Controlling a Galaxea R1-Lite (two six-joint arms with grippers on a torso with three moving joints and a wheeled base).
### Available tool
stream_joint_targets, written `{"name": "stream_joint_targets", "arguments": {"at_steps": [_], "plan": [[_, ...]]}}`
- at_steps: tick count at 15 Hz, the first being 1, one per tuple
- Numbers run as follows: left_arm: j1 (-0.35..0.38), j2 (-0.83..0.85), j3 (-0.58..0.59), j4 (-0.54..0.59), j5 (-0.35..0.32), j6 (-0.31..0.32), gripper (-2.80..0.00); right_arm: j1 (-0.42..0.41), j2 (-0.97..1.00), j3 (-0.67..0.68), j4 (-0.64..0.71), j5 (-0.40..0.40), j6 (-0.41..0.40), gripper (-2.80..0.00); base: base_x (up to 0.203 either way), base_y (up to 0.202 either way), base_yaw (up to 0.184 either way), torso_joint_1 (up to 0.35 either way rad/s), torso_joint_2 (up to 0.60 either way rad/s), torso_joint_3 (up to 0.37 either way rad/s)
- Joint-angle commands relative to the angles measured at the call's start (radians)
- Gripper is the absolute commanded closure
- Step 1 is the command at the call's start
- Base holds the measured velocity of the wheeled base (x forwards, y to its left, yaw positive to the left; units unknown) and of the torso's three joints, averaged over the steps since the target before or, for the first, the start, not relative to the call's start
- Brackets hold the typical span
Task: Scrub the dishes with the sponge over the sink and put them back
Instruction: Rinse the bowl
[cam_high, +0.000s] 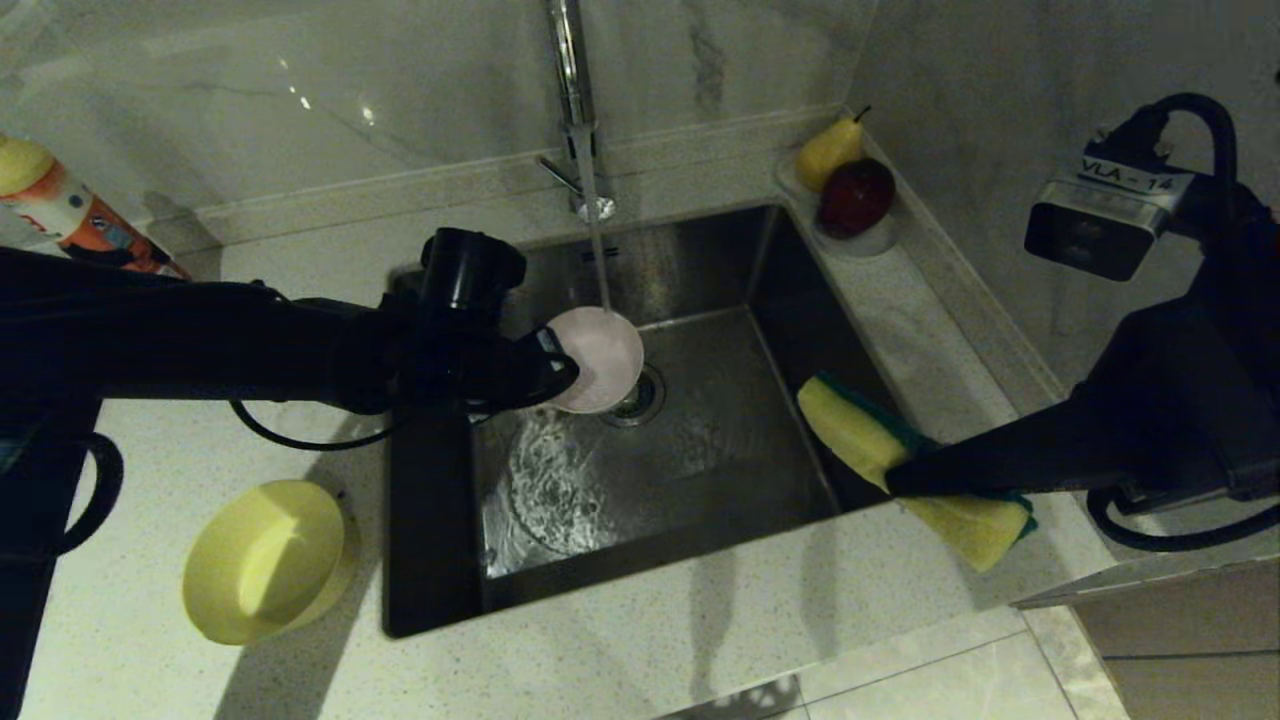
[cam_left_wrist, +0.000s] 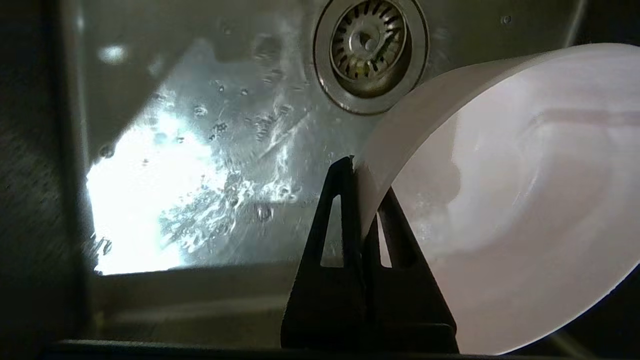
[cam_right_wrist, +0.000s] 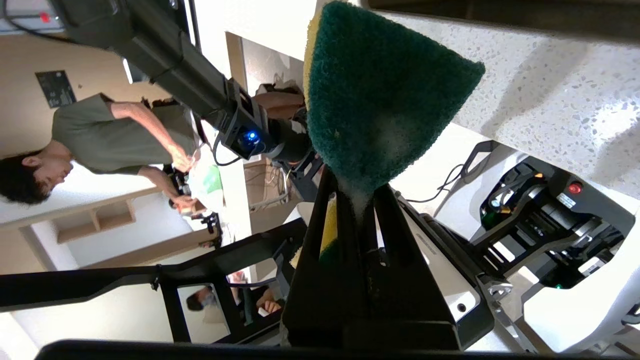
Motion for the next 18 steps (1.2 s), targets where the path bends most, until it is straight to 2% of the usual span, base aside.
{"name": "stream_joint_targets", "arguments": {"at_steps": [1,6,14,18], "plan": [[0.000,0.047,-0.041,0.001,0.002,-0.004,0.00,-0.015,0.010,0.003,0.003,0.028,-0.004,0.00,0.000,0.000,0.000,0.000,0.00,0.000],[-0.008,0.058,-0.067,0.014,0.002,-0.005,0.00,-0.046,-0.002,0.061,-0.049,0.050,-0.006,0.00,0.000,0.000,0.000,0.000,0.00,0.000],[-0.012,0.022,-0.045,0.057,0.002,-0.006,0.00,-0.049,-0.016,0.063,-0.047,0.050,-0.005,0.00,0.000,0.000,0.000,0.000,0.00,0.000],[-0.012,-0.021,-0.017,0.044,0.004,-0.008,0.00,-0.047,-0.022,0.063,-0.047,0.050,-0.005,0.00,0.000,0.000,0.000,0.000,0.00,0.000]]}}
